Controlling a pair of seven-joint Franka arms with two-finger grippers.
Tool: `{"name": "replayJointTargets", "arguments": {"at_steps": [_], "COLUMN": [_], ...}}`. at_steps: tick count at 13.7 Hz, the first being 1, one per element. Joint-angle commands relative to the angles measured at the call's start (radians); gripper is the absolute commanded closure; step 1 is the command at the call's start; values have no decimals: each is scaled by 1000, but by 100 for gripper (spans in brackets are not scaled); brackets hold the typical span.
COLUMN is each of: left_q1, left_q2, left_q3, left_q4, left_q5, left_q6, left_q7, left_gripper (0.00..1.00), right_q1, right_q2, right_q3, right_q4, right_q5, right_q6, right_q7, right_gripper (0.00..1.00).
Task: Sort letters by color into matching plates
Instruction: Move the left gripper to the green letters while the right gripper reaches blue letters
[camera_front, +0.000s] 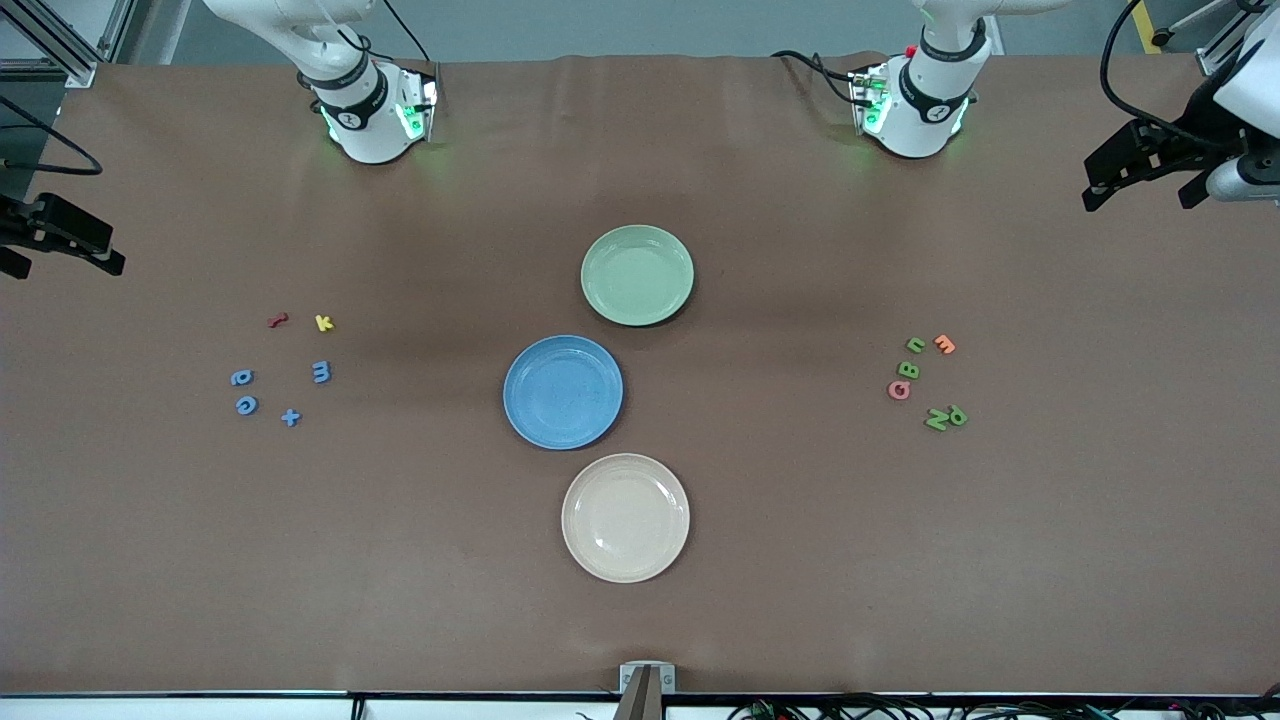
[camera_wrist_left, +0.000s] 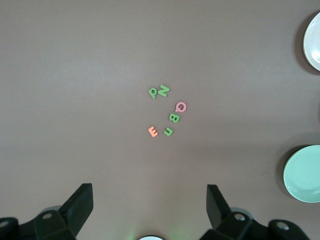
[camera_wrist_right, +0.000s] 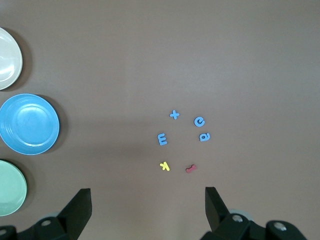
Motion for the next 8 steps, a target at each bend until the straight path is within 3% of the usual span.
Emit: {"name": "replayJointTargets", "arguments": {"at_steps": [1,5,8], "left_q1": [9,25,37], "left_q2": [9,60,176], "left_q3": [1,1,2], "left_q4": [21,41,79], "left_q5": [-3,-3,8], "left_q6": [-20,-19,-14], "left_q7": [16,16,16], "left_gripper": [0,0,0], "right_q1": [-2,-5,-4], "right_q2": [2,2,2], "right_q3": [8,8,9], "right_q4": [16,16,16], "right_q5": [-23,-24,-23], "right_q6": [-4,-4,-4], "right_q7": [-8,-10,-8], "right_gripper": [0,0,0]}}
